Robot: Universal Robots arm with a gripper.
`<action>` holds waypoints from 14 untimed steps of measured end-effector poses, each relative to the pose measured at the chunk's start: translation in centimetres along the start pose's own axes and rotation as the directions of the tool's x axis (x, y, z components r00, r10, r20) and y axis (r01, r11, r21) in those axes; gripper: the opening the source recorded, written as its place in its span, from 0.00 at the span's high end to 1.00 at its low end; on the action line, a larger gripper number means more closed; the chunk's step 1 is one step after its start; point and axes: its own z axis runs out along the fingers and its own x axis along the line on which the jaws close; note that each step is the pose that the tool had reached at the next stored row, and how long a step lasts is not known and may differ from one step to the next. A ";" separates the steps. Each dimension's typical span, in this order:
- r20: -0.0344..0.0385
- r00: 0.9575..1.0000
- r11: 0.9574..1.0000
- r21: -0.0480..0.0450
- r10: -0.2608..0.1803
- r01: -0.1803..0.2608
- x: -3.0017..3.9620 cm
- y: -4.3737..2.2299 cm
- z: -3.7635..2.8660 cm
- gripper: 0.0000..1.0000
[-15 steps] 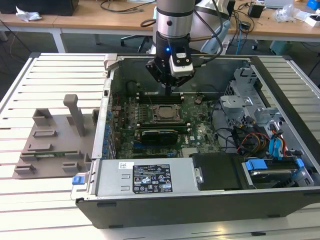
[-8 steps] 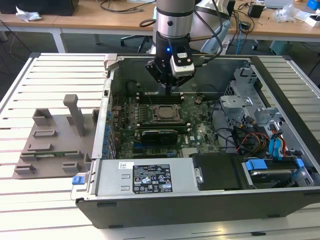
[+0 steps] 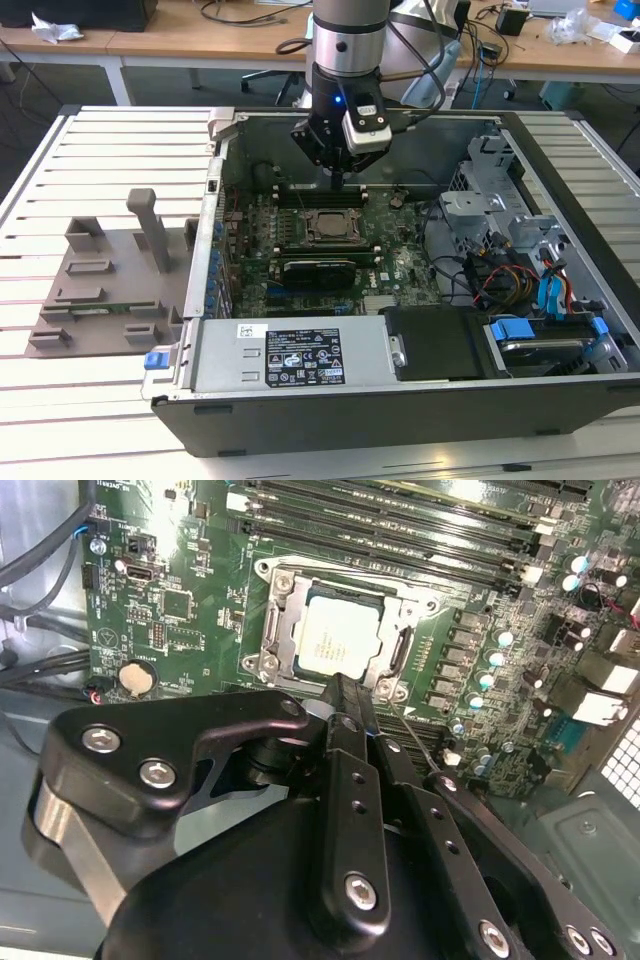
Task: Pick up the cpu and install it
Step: 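Install the first cpu locking lever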
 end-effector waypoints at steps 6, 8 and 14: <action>0.000 1.000 1.000 -0.001 -0.031 0.031 0.00 0.00 0.00 0.89; 0.000 0.999 0.999 -0.001 -0.040 0.040 0.00 0.00 0.00 0.89; 0.001 0.997 0.997 -0.003 -0.082 0.082 0.00 0.00 0.00 0.89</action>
